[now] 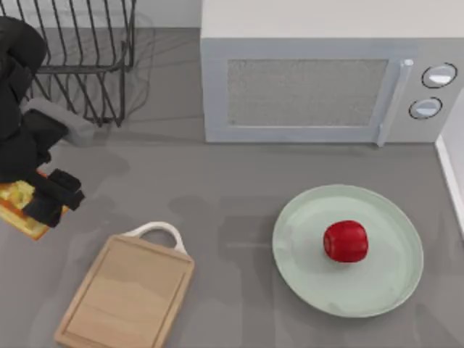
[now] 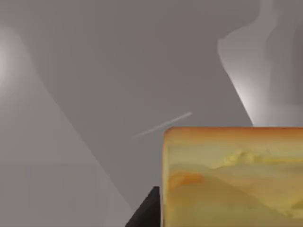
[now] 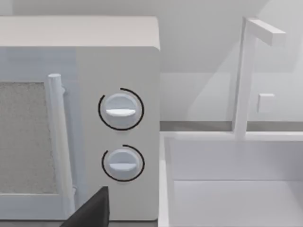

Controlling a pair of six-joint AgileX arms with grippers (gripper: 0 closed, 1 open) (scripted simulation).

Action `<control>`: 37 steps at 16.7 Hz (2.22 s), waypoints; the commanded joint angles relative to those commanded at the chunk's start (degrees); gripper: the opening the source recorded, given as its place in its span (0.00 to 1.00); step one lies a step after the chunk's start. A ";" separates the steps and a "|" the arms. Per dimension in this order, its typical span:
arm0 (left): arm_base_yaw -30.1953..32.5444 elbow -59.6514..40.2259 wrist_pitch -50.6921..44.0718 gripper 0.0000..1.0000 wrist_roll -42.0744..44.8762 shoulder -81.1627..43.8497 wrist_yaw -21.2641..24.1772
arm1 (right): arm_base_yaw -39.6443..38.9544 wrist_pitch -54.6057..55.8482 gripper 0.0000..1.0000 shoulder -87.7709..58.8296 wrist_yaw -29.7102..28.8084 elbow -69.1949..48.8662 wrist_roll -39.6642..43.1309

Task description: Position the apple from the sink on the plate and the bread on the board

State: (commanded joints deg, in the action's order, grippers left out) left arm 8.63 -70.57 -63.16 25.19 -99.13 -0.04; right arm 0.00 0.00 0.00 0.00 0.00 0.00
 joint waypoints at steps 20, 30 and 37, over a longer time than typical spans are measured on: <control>23.69 8.03 5.94 0.00 -56.42 3.81 -0.55 | 0.00 0.00 1.00 0.00 0.00 0.00 0.00; 23.75 12.66 13.40 0.00 -56.35 1.30 -0.51 | 0.00 0.00 1.00 0.00 0.00 0.00 0.00; 23.77 14.45 16.18 0.00 -56.34 0.19 -0.57 | 0.00 0.00 1.00 0.00 0.00 0.00 0.00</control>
State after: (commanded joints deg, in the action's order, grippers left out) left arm 32.41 -56.13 -46.98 -31.15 -98.94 -0.60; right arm 0.00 0.00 0.00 0.00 0.00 0.00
